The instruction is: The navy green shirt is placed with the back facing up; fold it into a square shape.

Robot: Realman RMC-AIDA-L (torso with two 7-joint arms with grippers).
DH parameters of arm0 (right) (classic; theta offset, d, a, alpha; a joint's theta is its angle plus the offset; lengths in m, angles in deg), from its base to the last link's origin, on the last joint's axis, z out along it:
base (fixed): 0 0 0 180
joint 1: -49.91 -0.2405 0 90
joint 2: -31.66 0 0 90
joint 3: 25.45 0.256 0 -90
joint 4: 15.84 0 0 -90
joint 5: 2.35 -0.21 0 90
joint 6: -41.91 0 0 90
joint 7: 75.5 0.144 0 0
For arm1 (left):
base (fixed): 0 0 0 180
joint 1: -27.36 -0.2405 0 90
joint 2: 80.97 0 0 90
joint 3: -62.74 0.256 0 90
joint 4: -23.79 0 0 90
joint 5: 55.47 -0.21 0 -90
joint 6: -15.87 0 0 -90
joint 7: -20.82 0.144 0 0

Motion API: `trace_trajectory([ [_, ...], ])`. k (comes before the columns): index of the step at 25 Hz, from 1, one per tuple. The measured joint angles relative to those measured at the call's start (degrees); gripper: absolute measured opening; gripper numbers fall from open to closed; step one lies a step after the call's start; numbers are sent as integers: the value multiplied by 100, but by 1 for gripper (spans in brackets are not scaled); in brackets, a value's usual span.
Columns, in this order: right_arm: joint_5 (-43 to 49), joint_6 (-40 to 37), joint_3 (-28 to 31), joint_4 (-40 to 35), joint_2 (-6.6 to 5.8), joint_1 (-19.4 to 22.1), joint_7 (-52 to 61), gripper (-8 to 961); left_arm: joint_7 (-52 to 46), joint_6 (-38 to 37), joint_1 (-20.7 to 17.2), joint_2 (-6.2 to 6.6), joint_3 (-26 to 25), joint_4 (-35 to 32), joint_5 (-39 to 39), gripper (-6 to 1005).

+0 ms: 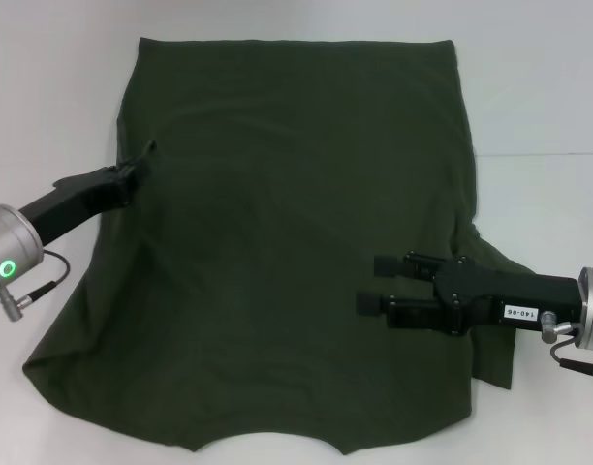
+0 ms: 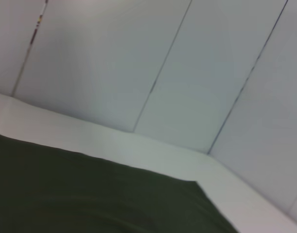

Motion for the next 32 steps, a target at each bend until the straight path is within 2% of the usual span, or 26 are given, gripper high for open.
trace_trajectory([
  [10,15,-9,6,-64,-33,-9,35,885,51,-285,-106,-11,47,199,189,190],
  [18,2,-43,50,-70,-98,41,202,884,51,-483,-258,-8,17,201,243,519],
  [21,1,-21,52,-70,-169,50,534,884,71,-763,-301,-17,14,233,245,663],
  [26,35,11,50,-79,-364,57,1330,884,702,-1904,-376,3,64,446,162,779],
  [29,103,114,34,-79,-460,72,1875,884,1283,-2478,-385,-7,177,638,-96,773],
  [32,267,302,50,-79,-537,111,2426,884,1664,-2548,-372,-16,404,775,-326,773],
])
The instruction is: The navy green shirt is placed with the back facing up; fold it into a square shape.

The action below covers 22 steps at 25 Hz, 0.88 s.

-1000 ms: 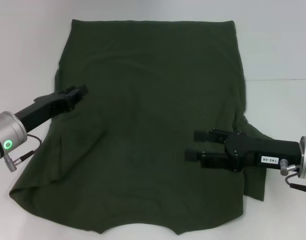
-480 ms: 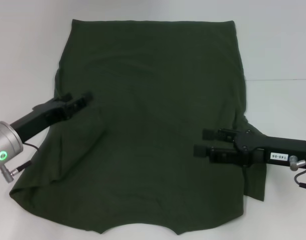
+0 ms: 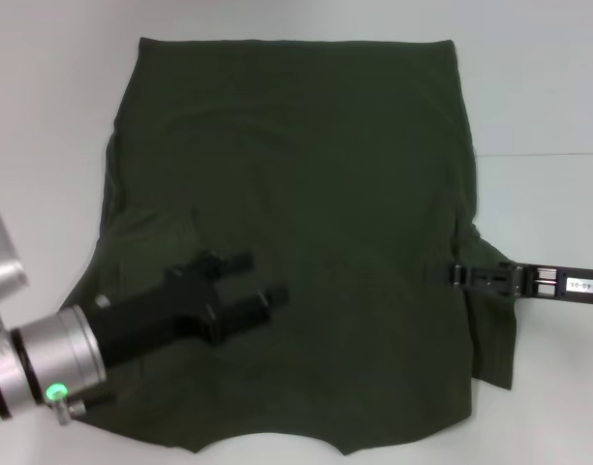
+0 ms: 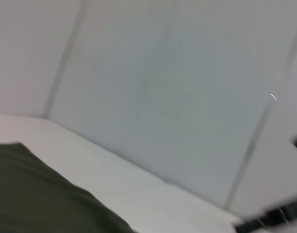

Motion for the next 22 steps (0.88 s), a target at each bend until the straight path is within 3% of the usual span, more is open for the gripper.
trace_trajectory([
  [9,33,433,38,-19,-187,394,1021,883,652,-58,-16,-8,822,123,-176,773],
  [15,43,739,163,-25,-280,631,1353,883,708,-14,87,-8,988,117,-380,772],
  [22,67,1433,192,90,-150,632,1408,882,711,33,118,-6,1005,116,-381,772],
])
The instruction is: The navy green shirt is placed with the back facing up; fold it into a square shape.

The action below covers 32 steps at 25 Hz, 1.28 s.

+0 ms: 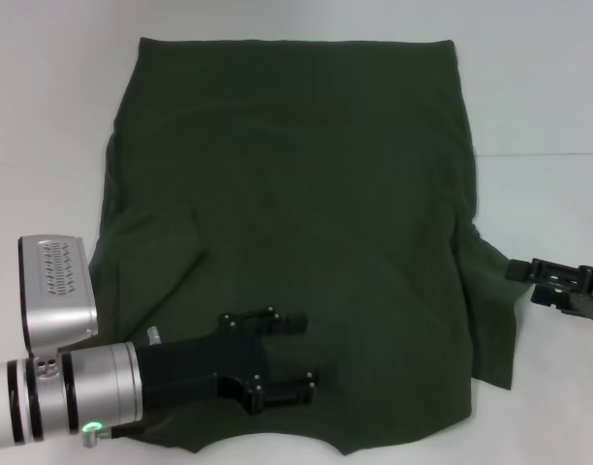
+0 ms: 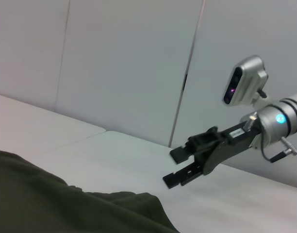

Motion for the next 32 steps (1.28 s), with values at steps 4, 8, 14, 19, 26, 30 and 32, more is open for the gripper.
trace_trajectory([
  [4,15,359,-105,189,52,-119,-2,882,11,3,3,6,-8,-16,0,772],
  [8,18,581,-306,367,56,-226,3,882,49,39,13,14,-18,-19,-1,772],
  [14,19,694,-341,438,64,-245,17,865,51,127,25,15,-8,-18,-4,773],
  [19,19,742,-349,439,120,-228,11,850,52,172,60,16,3,-16,-5,773],
  [26,18,698,-356,438,148,-167,6,830,31,172,79,24,5,-14,-7,772],
  [30,18,546,-330,408,85,-108,21,819,22,171,80,24,6,-1,-7,772],
  [32,18,487,-315,378,55,-82,48,813,21,171,82,25,6,4,-7,772],
])
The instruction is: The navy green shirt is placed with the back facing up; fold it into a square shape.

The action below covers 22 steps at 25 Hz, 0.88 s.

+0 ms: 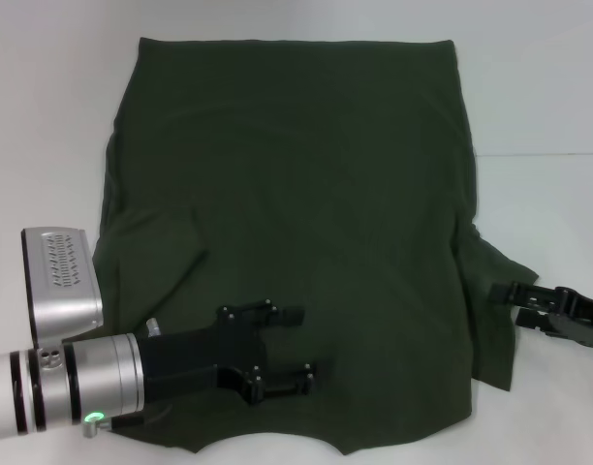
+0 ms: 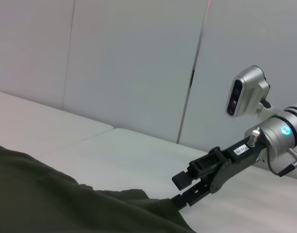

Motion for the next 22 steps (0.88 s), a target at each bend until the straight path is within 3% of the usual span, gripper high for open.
trace_trajectory([
  [5,0,17,-17,30,-22,4,8,799,-2,0,-2,-2,0,11,0,772],
  [12,-31,252,30,-9,181,-52,-53,778,-13,0,-7,-9,0,19,6,772],
  [17,-63,558,117,59,243,-77,-101,764,-14,0,-21,-9,-34,19,6,772],
  [22,-63,770,132,69,337,-80,-239,649,-14,0,-31,-2,-45,12,3,773],
])
